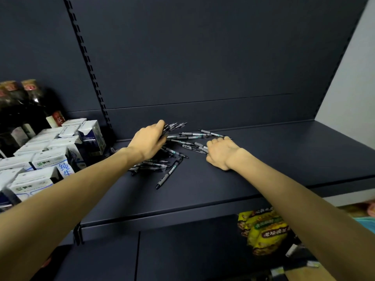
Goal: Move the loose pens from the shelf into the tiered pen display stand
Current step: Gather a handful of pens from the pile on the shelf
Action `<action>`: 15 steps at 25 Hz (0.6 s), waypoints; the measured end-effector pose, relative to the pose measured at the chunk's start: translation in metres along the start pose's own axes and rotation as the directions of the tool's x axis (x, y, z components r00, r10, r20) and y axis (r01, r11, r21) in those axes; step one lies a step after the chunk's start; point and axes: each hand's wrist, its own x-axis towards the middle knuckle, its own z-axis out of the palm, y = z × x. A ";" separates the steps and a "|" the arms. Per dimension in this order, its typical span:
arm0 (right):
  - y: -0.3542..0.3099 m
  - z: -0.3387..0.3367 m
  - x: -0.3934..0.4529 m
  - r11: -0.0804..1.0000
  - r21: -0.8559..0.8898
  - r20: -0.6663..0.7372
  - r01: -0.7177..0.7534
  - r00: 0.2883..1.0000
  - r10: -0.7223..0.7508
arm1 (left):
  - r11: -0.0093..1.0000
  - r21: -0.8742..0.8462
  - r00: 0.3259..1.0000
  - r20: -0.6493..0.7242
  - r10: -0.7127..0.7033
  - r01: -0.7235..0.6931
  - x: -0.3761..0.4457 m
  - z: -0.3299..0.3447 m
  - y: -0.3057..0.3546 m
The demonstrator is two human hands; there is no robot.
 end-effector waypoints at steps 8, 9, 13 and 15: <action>0.025 0.011 -0.029 0.972 0.236 0.010 -0.005 1.000 0.002 | 1.000 -0.009 1.000 -0.006 0.001 -0.001 -0.008 -0.001 0.025; 0.026 0.013 -0.032 0.965 0.262 0.004 -0.001 1.000 0.000 | 1.000 -0.012 1.000 -0.007 0.002 -0.002 -0.009 -0.001 0.029; 0.029 0.015 -0.039 0.955 0.295 -0.002 0.004 1.000 -0.003 | 1.000 -0.015 1.000 -0.006 0.008 -0.008 -0.013 -0.002 0.034; 0.030 0.014 -0.043 0.948 0.319 -0.003 -0.004 1.000 0.005 | 1.000 -0.023 1.000 -0.018 0.018 -0.019 -0.018 -0.005 0.035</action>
